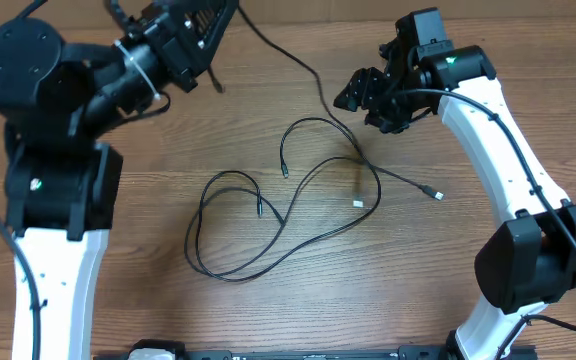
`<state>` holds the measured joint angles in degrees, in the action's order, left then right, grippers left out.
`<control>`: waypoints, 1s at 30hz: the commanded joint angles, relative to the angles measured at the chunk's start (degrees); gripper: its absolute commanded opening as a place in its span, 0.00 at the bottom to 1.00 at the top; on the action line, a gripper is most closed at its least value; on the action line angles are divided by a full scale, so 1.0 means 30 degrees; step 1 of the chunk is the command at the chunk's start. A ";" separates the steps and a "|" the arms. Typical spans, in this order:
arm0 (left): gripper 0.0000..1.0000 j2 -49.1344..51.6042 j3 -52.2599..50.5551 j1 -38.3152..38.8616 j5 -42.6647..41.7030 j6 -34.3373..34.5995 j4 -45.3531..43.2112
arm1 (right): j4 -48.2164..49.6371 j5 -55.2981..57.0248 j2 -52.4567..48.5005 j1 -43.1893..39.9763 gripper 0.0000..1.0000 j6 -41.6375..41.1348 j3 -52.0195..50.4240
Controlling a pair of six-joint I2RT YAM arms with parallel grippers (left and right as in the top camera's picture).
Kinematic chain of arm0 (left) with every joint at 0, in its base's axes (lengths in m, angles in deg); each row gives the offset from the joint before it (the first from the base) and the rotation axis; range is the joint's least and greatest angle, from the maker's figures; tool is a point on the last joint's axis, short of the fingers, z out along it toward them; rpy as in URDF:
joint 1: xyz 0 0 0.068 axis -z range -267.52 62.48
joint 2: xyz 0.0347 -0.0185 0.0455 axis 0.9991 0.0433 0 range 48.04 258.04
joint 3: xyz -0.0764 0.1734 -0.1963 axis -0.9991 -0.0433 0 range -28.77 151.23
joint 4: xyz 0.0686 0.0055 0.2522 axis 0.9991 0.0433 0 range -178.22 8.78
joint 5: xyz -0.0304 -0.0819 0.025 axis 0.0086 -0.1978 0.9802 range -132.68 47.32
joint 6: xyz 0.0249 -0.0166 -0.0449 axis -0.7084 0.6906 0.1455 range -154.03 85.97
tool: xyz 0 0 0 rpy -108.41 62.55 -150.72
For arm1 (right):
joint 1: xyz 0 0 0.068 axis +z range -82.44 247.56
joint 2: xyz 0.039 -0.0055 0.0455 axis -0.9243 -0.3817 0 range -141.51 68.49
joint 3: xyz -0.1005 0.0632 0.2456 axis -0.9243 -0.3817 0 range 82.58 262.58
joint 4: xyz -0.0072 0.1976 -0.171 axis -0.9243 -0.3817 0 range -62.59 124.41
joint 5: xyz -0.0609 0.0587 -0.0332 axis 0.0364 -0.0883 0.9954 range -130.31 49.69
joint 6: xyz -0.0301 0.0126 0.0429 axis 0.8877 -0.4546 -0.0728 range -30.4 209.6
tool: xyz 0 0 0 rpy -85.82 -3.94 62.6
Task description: Untangle cables
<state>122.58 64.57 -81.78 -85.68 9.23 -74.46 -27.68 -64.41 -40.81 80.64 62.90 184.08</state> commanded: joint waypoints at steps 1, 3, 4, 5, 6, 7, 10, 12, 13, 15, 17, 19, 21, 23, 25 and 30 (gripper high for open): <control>0.04 0.0007 0.0364 0.0138 0.1064 -0.3563 0.2725 | -0.0452 0.0240 0.0124 -0.0211 0.68 0.2659 0.0036; 0.04 0.0138 0.0357 0.0168 0.1530 -0.5056 0.4714 | -0.0801 0.0248 0.0124 -0.0270 0.69 0.3184 0.0036; 0.04 0.0160 0.0357 0.0204 0.2142 -0.5727 0.5712 | -0.0940 0.0233 0.0124 -0.0284 0.70 0.3432 0.0036; 0.04 0.0168 0.0357 0.0299 0.3002 -0.6433 0.6783 | -0.1100 0.0255 0.0124 -0.0284 0.76 0.3614 0.0036; 0.04 0.0175 0.0357 0.0437 0.3883 -0.6929 0.7715 | -0.1231 0.0299 0.0124 -0.0284 0.83 0.3738 0.0036; 0.04 0.0248 0.0357 0.0612 0.5260 -0.7614 0.9245 | -0.1515 0.0401 0.0124 -0.0291 0.90 0.3825 0.0036; 0.04 0.0568 0.0350 0.1013 0.7009 -0.9049 1.1358 | -0.1974 0.0743 0.0124 -0.0321 0.93 0.3927 0.0036; 0.04 0.0962 0.0350 0.1355 0.8255 -0.9792 1.2670 | -0.2302 0.1224 0.0124 -0.0321 0.95 0.3898 0.0036; 0.04 0.1202 0.0350 0.1530 0.8888 -1.0127 1.3253 | -0.2433 0.1494 0.0124 -0.0321 0.96 0.3840 0.0036; 0.04 0.1909 0.0335 0.1974 1.0149 -1.0622 1.4389 | -0.2783 0.2193 0.0124 -0.0372 0.98 0.3359 0.0036; 0.06 0.2812 0.0335 0.2463 1.1111 -1.1038 1.5300 | -0.3169 0.2739 0.0124 -0.0546 0.98 0.2900 0.0036; 0.10 0.3854 0.0335 0.2929 1.1730 -1.1475 1.6072 | -0.3497 0.2885 0.0124 -0.0801 0.98 0.2900 0.0036; 0.16 0.4852 0.0335 0.3446 1.2342 -1.1511 1.6706 | -0.3767 0.2885 0.0124 -0.1100 0.98 0.2900 0.0036; 0.18 0.5872 0.0335 0.3985 1.2954 -1.1511 1.7136 | -0.3956 0.2885 0.0124 -0.1413 0.99 0.2907 0.0036; 0.18 0.6863 0.0335 0.4524 1.3522 -1.1511 1.7376 | -0.4073 0.2885 0.0124 -0.1712 0.99 0.2922 0.0036; 0.31 0.8976 0.0335 0.5654 1.4367 -1.1504 1.7325 | -0.4364 0.2900 0.0124 -0.2412 1.00 0.3067 0.0029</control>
<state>146.51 65.14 -66.79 -46.58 -23.95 -22.38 -40.53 -56.39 -40.81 74.41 71.84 184.08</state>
